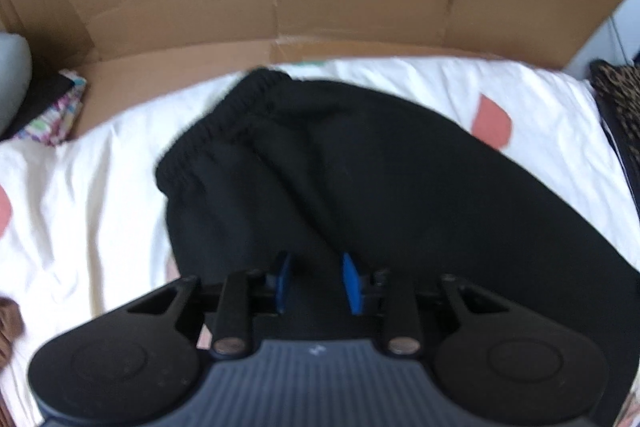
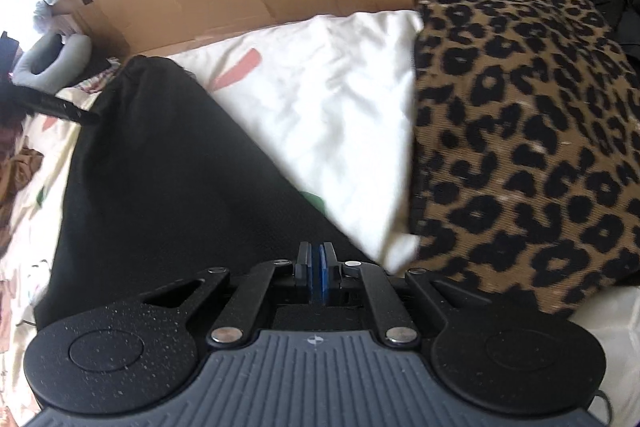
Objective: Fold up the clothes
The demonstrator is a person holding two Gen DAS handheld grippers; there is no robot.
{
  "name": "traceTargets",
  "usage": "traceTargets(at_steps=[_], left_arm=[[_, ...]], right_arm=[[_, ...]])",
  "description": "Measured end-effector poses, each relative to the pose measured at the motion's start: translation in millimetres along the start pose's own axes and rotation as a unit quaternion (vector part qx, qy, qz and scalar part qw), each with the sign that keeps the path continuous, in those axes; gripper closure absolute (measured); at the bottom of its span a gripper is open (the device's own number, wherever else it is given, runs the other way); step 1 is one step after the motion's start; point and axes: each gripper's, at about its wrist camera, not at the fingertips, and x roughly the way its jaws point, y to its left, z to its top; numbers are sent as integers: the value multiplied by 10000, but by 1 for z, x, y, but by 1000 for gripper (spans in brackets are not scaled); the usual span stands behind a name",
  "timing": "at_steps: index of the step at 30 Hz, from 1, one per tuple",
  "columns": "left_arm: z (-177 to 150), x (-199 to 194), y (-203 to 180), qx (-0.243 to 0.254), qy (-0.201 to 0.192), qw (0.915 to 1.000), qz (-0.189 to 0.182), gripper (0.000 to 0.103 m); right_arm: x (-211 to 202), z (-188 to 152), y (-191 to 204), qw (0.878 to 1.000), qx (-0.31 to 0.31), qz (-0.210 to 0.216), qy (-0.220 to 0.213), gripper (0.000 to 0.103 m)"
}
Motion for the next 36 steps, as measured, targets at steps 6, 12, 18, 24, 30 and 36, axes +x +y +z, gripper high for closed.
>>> traceTargets(at_steps=[6,12,18,24,30,36], left_arm=[[-13,27,-13,312,259,9991,140,72],[-17,45,-6,20,199,9995,250,71],[-30,23,1,42,234,9996,156,71],[-54,-6,9,20,166,9998,-58,73],[-91,-40,20,-193,109,9994,-279,73],[-132,-66,34,-557,120,9976,-384,73]], right_arm=[[16,-3,30,9995,-130,275,53,59],[37,-19,48,9992,-307,192,179,55],[33,-27,41,9988,-337,-317,179,56],[23,-31,40,9960,-516,-678,284,57],[5,-30,59,9958,-795,-451,33,56],[15,-32,108,9893,-1457,-4,82,57]])
